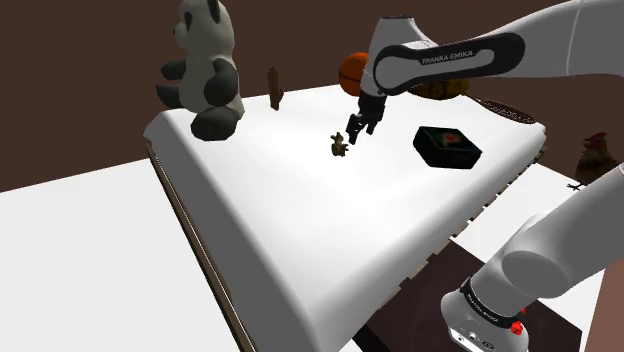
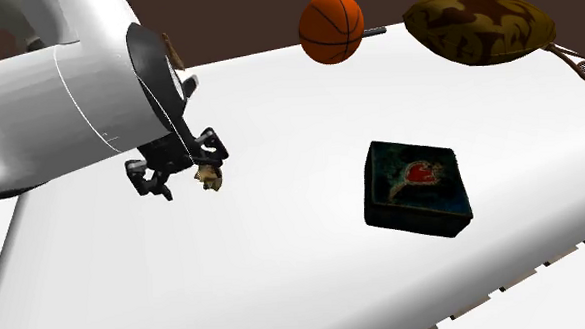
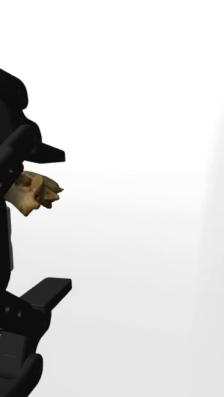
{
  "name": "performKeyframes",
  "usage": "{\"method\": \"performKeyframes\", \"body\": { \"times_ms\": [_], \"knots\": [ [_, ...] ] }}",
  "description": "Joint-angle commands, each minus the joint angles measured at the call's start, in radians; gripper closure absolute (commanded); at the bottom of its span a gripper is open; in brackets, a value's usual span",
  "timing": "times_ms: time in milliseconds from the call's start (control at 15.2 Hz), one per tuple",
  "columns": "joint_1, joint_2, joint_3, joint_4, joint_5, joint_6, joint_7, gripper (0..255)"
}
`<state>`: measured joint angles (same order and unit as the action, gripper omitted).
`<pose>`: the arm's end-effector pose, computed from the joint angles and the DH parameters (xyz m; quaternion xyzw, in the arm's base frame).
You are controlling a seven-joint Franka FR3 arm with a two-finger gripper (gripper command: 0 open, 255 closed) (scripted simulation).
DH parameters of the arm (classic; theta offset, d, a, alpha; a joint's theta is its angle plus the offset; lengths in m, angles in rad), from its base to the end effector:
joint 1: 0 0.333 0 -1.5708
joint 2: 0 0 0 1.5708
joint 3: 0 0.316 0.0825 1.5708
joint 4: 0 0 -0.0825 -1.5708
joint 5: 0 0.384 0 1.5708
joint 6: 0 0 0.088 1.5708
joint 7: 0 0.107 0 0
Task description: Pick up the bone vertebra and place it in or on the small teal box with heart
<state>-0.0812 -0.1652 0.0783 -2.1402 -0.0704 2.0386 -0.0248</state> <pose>0.5097 -0.0040 0.4818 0.9984 0.0255 0.0309 0.0388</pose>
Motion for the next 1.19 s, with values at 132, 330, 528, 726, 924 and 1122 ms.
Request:
{"method": "performKeyframes", "body": {
  "times_ms": [132,330,528,726,924,1122],
  "knots": [
    [-0.011,0.155,-0.002,0.106,-0.038,0.038,0.026,0],
    [-0.015,0.269,-0.008,0.191,-0.065,0.06,0.043,0],
    [-0.017,0.298,-0.011,0.192,-0.072,0.086,0.048,0],
    [-0.018,0.315,-0.014,0.173,-0.076,0.123,0.05,0],
    [-0.02,0.332,-0.015,0.158,-0.08,0.153,0.053,0],
    [-0.02,0.332,-0.015,0.158,-0.08,0.153,0.053,0]
  ]
}}
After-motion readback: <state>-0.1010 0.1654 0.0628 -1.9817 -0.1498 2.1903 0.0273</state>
